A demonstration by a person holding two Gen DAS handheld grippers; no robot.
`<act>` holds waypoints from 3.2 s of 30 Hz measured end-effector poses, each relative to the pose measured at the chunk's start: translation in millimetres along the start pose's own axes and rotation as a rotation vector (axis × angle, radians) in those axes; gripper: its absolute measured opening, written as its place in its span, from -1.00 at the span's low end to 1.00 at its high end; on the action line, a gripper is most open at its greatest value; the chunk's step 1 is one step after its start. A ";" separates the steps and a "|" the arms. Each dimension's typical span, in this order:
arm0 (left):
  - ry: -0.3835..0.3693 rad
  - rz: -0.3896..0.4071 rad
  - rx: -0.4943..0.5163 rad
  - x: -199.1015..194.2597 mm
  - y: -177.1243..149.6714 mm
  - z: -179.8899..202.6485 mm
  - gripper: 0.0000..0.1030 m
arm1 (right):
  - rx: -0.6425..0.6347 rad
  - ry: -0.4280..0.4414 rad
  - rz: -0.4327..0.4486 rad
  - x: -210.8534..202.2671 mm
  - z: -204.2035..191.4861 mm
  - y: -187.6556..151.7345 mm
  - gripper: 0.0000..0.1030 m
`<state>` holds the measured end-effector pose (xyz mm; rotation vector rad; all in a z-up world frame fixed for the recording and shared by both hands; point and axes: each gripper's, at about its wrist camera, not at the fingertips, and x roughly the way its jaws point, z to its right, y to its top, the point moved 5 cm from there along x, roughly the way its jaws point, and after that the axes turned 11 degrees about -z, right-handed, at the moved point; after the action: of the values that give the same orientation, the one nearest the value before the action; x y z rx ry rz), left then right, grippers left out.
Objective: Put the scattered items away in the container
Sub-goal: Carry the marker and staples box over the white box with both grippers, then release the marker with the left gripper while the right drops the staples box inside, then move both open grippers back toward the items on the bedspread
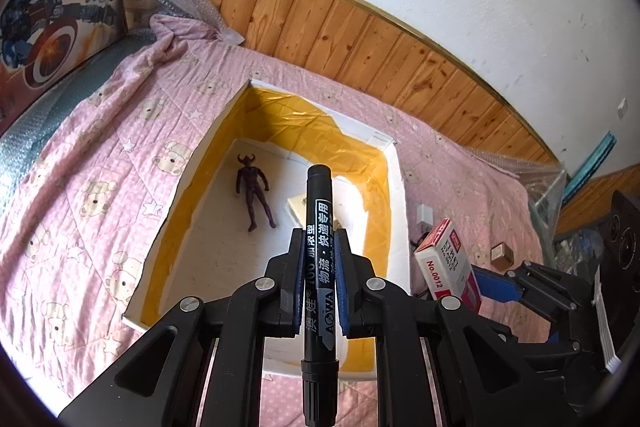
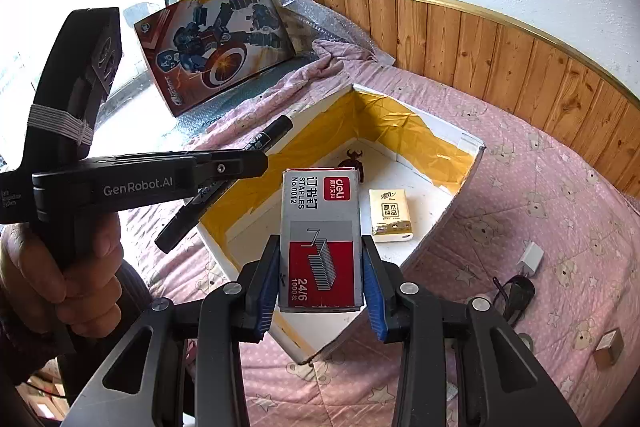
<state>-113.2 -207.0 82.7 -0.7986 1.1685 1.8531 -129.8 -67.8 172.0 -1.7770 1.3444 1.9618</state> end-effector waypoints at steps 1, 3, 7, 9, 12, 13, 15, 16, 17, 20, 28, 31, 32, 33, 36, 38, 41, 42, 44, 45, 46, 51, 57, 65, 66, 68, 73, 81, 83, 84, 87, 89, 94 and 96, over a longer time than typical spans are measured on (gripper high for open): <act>0.003 -0.009 -0.003 3.0 0.8 -2.4 -0.74 | 0.000 0.000 -0.003 2.4 1.4 2.1 -0.24; 0.010 -0.029 -0.004 9.2 2.1 -6.0 -0.74 | 0.005 0.005 -0.011 7.8 4.5 6.3 -0.24; 0.030 -0.062 0.004 19.8 4.7 -10.5 -0.74 | 0.012 0.017 -0.027 18.3 8.4 15.2 -0.24; 0.043 -0.077 0.011 24.7 6.4 -11.8 -0.74 | 0.014 0.021 -0.037 24.0 10.4 18.9 -0.24; 0.060 -0.096 0.021 30.7 8.7 -12.2 -0.74 | 0.020 0.030 -0.056 33.6 14.7 23.0 -0.24; 0.065 -0.103 0.025 32.8 9.7 -12.3 -0.74 | 0.024 0.035 -0.062 36.6 15.6 24.6 -0.24; 0.078 -0.117 0.032 37.2 11.7 -13.2 -0.74 | 0.029 0.040 -0.074 42.4 18.5 27.1 -0.24; 0.086 -0.127 0.036 40.1 12.4 -13.7 -0.74 | 0.031 0.044 -0.081 45.6 20.1 28.3 -0.24; 0.090 -0.137 0.038 42.9 13.3 -14.5 -0.74 | 0.034 0.047 -0.087 48.7 21.4 29.7 -0.24; 0.112 -0.169 0.049 52.0 14.2 -17.3 -0.74 | 0.033 0.045 -0.108 57.9 26.1 35.3 -0.24; 0.174 -0.255 0.073 74.5 15.6 -28.8 -0.74 | 0.010 0.020 -0.148 75.3 34.8 60.2 -0.24; 0.194 -0.271 0.080 78.7 16.7 -32.4 -0.74 | 0.002 0.030 -0.171 82.8 33.9 66.6 -0.24; 0.201 -0.275 0.083 79.8 16.9 -33.7 -0.74 | -0.002 0.037 -0.182 86.0 32.0 67.5 -0.24; 0.206 -0.279 0.084 81.0 17.0 -35.0 -0.74 | -0.008 0.046 -0.195 89.7 29.5 67.5 -0.24; 0.221 -0.294 0.084 86.9 16.4 -39.9 -0.74 | -0.034 0.055 -0.227 100.6 20.6 62.4 -0.24; 0.223 -0.309 0.077 92.5 15.1 -43.9 -0.74 | -0.054 0.050 -0.250 108.4 15.6 57.1 -0.24; 0.229 -0.327 0.073 99.3 12.9 -47.7 -0.74 | -0.086 0.044 -0.297 121.6 11.0 48.7 -0.24; 0.231 -0.332 0.070 101.2 12.3 -49.2 -0.74 | -0.097 0.040 -0.311 125.4 9.1 46.4 -0.24; 0.231 -0.347 0.062 104.8 10.6 -52.5 -0.73 | -0.115 0.029 -0.332 131.2 6.8 42.7 -0.24; 0.235 -0.351 0.060 105.9 10.1 -54.1 -0.73 | -0.123 0.021 -0.339 133.2 6.2 41.7 -0.24; 0.240 -0.353 0.060 106.5 10.1 -55.2 -0.73 | -0.129 0.013 -0.345 134.9 5.5 41.2 -0.24; 0.260 -0.356 0.066 107.5 12.8 -57.4 -0.73 | -0.147 -0.011 -0.361 139.2 3.8 42.5 -0.24; 0.290 -0.363 0.073 110.7 13.2 -59.4 -0.73 | -0.148 -0.024 -0.372 142.3 2.7 44.8 -0.24; 0.306 -0.367 0.094 108.4 10.8 -56.5 -0.56 | -0.113 -0.013 -0.372 140.4 5.6 40.9 -0.23; 0.307 -0.364 0.095 106.8 10.7 -55.5 -0.54 | -0.108 -0.010 -0.372 139.6 5.9 39.8 -0.23; 0.305 -0.364 0.092 103.6 10.2 -54.6 -0.46 | -0.095 -0.007 -0.372 137.9 7.4 37.9 -0.17; 0.309 -0.362 0.093 95.7 7.9 -50.2 -0.43 | -0.070 -0.010 -0.359 129.9 11.0 35.5 0.01; 0.296 -0.337 0.108 76.0 0.4 -35.6 -0.42 | -0.066 0.015 -0.323 104.8 1.8 27.1 0.01; 0.290 -0.326 0.113 70.0 -3.7 -31.8 -0.42 | -0.065 0.024 -0.303 94.5 -2.7 22.2 0.01; 0.283 -0.321 0.117 67.3 -6.2 -29.2 -0.42 | -0.068 0.026 -0.291 89.2 -5.2 19.7 0.01; 0.272 -0.299 0.127 58.0 -12.7 -22.7 -0.42 | -0.067 0.038 -0.253 74.3 -9.6 12.2 0.02; 0.267 -0.273 0.136 49.2 -17.2 -17.3 -0.42 | -0.054 0.057 -0.217 63.7 -9.7 7.9 0.02; 0.252 -0.207 0.185 27.2 -31.7 1.1 -0.42 | -0.024 0.081 -0.114 33.3 -6.8 -5.2 0.02; 0.249 -0.197 0.197 22.0 -37.6 7.2 -0.42 | -0.011 0.089 -0.083 22.3 -5.1 -11.6 0.02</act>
<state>-92.2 -184.1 51.3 -1.0121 1.3509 1.4829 -124.7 -74.1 147.7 -1.9142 1.2657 1.8719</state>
